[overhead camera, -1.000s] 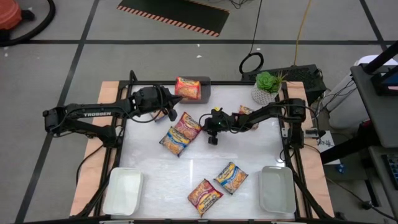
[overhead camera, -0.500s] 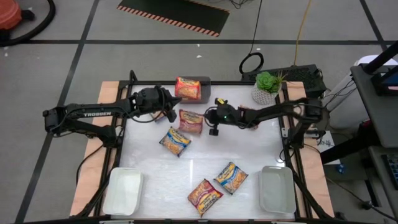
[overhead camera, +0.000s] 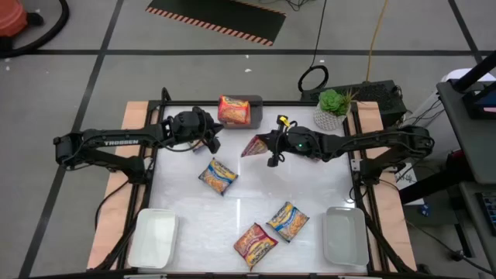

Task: Sort Maruchan noodles
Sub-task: Put the top right red noodle pack into the white bin

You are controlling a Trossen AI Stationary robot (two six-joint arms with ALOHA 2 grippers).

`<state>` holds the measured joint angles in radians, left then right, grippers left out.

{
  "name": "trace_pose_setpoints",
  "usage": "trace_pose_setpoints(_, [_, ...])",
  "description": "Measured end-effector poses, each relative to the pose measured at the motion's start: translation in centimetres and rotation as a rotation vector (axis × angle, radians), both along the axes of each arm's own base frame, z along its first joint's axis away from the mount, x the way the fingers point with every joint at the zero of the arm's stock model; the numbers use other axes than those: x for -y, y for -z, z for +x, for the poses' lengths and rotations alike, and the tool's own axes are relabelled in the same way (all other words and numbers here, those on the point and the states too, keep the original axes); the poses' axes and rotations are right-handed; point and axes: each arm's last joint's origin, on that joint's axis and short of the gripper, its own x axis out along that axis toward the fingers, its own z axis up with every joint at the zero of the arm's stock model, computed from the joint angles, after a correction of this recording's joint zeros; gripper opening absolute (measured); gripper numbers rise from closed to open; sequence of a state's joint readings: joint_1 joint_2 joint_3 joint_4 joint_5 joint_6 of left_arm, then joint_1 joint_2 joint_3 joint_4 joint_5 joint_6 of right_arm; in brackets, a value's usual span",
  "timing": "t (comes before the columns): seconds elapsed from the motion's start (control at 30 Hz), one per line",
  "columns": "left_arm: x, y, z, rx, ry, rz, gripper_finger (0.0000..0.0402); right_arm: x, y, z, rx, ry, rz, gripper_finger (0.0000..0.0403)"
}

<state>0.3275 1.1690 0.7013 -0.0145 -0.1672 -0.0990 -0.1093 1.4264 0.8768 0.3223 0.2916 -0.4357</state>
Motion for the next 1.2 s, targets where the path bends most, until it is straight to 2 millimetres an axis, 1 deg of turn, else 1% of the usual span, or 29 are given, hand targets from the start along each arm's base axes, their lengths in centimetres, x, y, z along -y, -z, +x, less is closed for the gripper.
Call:
trace_pose_setpoints(0.17, [0.9, 0.1, 0.3, -0.006, 0.047, -0.008, 0.0034, 0.0, -0.7, -0.4, 0.015, -0.006, -0.022, 0.0])
trace_pose_setpoints(0.23, [1.4, 0.1, 0.5, -0.003, 0.113, -0.024, 0.0034, 0.0, -0.8, -0.4, 0.015, -0.005, -0.039, 0.0])
trace_pose_setpoints(0.33, [2.2, 0.2, 0.8, -0.005, 0.214, -0.035, 0.0034, 0.1, -1.0, -0.6, -0.006, 0.045, -0.094, 0.0])
trace_pose_setpoints(0.47, [3.0, 0.2, 1.0, -0.014, 0.264, -0.015, 0.0042, 0.2, -1.8, -1.2, 0.0, 0.076, -0.128, 0.0])
trace_pose_setpoints(0.53, [3.4, 0.2, 1.0, -0.014, 0.28, -0.013, 0.0065, 0.1, -2.4, -1.6, 0.02, 0.073, -0.13, 0.0])
trace_pose_setpoints(0.63, [4.0, 0.3, 1.4, -0.003, 0.292, -0.017, 0.012, 0.1, -3.2, -2.0, 0.041, 0.07, -0.145, 0.0])
trace_pose_setpoints(0.8, [4.6, 0.9, 2.8, 0.039, 0.161, 0.021, 0.0224, 0.0, -4.1, -2.6, 0.068, 0.066, -0.163, 0.0])
trace_pose_setpoints(0.9, [5.3, 1.7, 4.0, 0.04, 0.127, 0.078, 0.0271, 0.0, -4.3, -2.7, 0.076, 0.062, -0.182, 0.0])
trace_pose_setpoints(1.03, [6.5, 2.5, 5.3, 0.046, 0.165, 0.159, 0.0303, 0.0, -4.4, -2.7, 0.07, 0.058, -0.199, 0.0])
trace_pose_setpoints(1.2, [6.9, 2.4, 5.8, 0.099, 0.179, 0.179, 0.0312, 0.0, -4.2, -2.7, 0.055, 0.056, -0.202, 0.0])
